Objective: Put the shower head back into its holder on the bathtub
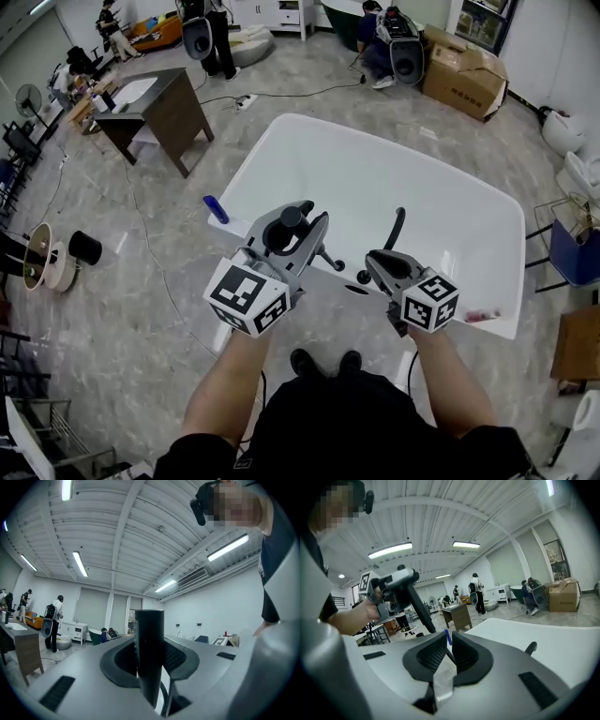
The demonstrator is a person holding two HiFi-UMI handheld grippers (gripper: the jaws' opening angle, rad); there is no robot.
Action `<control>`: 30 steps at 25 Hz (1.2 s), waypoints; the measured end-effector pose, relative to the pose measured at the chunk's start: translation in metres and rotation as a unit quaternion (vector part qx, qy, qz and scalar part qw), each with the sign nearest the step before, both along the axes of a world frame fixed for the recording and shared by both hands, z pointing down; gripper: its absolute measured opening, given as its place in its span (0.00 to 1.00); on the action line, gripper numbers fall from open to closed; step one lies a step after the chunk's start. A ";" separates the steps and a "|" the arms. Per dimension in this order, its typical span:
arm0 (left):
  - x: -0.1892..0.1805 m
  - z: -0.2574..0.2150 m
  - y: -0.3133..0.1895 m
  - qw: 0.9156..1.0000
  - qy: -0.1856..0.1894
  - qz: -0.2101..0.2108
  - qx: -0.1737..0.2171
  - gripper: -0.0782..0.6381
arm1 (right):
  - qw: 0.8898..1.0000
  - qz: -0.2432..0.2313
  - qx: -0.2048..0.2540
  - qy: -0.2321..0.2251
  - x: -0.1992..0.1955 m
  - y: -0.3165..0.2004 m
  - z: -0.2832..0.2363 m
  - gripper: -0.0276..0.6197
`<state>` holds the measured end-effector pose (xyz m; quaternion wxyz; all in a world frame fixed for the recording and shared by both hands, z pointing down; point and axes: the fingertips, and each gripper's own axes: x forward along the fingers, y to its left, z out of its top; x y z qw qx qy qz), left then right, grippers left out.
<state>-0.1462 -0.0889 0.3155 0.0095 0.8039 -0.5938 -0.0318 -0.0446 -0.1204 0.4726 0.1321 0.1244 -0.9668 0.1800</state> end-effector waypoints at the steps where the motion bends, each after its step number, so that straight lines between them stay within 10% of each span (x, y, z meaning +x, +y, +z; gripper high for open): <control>1: 0.004 0.005 -0.003 1.000 -0.002 -0.005 -0.006 0.27 | 1.000 -0.003 0.004 -0.007 0.005 0.001 -0.006 0.11; 12: 0.053 0.060 -0.034 0.996 -0.034 -0.033 -0.070 0.27 | 0.998 -0.014 0.001 -0.054 0.055 -0.010 -0.027 0.07; 30: 0.040 0.200 -0.089 0.984 -0.025 0.000 -0.179 0.27 | 0.999 0.012 -0.045 -0.017 0.031 -0.048 0.018 0.07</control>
